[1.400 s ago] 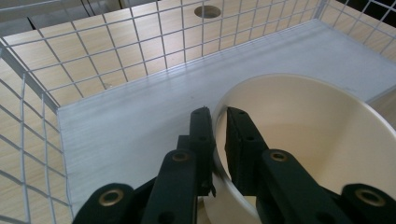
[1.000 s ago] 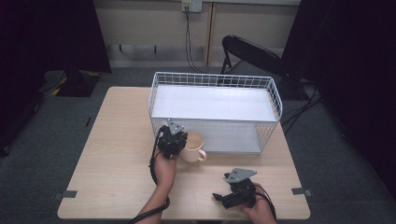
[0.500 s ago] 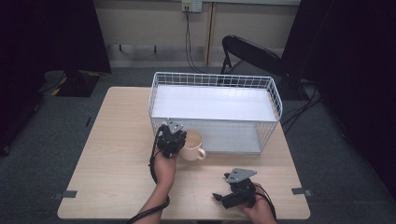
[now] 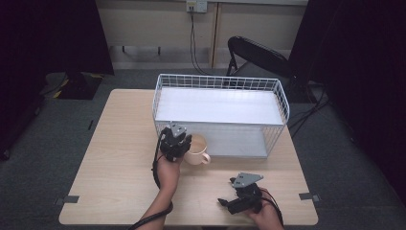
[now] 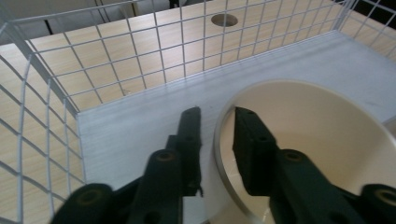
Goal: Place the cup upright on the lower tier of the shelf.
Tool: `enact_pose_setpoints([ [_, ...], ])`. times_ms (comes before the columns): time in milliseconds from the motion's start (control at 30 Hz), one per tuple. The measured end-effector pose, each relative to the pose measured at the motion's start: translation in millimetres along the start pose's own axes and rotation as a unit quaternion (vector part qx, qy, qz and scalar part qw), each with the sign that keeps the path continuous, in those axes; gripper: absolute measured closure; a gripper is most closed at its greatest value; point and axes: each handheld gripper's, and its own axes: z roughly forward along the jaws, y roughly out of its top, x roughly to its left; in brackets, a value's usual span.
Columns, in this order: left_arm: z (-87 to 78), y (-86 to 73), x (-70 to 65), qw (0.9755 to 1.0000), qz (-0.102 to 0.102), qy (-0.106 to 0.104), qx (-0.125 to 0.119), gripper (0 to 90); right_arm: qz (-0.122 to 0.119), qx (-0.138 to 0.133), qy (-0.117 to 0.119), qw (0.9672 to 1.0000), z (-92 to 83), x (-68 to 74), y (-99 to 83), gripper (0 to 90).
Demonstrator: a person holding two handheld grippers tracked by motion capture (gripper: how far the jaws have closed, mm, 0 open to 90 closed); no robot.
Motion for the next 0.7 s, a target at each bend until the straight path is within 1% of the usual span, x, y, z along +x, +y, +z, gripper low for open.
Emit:
enact_pose_setpoints([
  [67, -0.7, 0.0, -0.6, 1.0, -0.006, -0.005, -0.006, 61.8, 0.0, 0.0, 0.0, 1.0, 0.0, 0.0, 0.0, 12.4],
  [100, -1.5, -0.1, -0.4, 0.9999, -0.006, -0.01, -0.006, 59.3, 0.0, 0.0, 0.0, 1.0, 0.0, 0.0, 0.0, 12.4],
  [133, -2.4, -0.2, -0.6, 0.9999, -0.001, -0.012, -0.004, 58.6, 0.0, 0.0, 0.0, 1.0, 0.0, 0.0, 0.0, 12.4],
  [200, -2.8, -0.6, -1.5, 0.9999, 0.005, -0.012, -0.004, 61.2, 0.0, 0.0, 0.0, 1.0, 0.0, 0.0, 0.0, 12.4],
  [267, -1.5, -0.9, -1.4, 0.9998, -0.004, -0.016, -0.005, 64.0, 0.0, 0.0, 0.0, 1.0, 0.0, 0.0, 0.0, 12.4],
  [300, -1.9, -0.8, -0.7, 0.9999, -0.003, -0.017, -0.003, 67.2, 0.0, 0.0, 0.0, 1.0, 0.0, 0.0, 0.0, 12.4],
  [333, -2.4, -0.9, -0.5, 0.9999, -0.002, -0.013, -0.005, 74.5, 0.0, 0.0, 0.0, 1.0, 0.0, 0.0, 0.0, 12.4],
  [400, -2.5, -0.5, 1.0, 0.9999, -0.005, -0.012, -0.002, 77.9, 0.0, 0.0, 0.0, 1.0, 0.0, 0.0, 0.0, 12.4],
  [467, -2.1, -0.5, 1.7, 1.0, -0.002, -0.005, -0.001, 80.5, 0.0, 0.0, 0.0, 1.0, 0.0, 0.0, 0.0, 12.4],
  [500, -2.2, -0.4, 2.3, 1.0, -0.004, -0.007, -0.001, 81.5, 0.0, 0.0, 0.0, 1.0, 0.0, 0.0, 0.0, 12.4],
  [567, -1.6, 0.2, 1.7, 1.0, -0.002, 0.001, -0.001, 82.1, 0.0, 0.0, 0.0, 1.0, 0.0, 0.0, 0.0, 12.4],
  [600, -0.5, 0.5, 0.4, 0.9999, -0.01, 0.004, -0.006, 82.2, 0.0, 0.0, 0.0, 1.0, 0.0, 0.0, 0.0, 12.4],
  [700, 0.7, 1.5, 0.5, 0.9998, -0.009, 0.018, -0.005, 82.6, 0.0, 0.0, 0.0, 1.0, 0.0, 0.0, 0.0, 12.4],
])
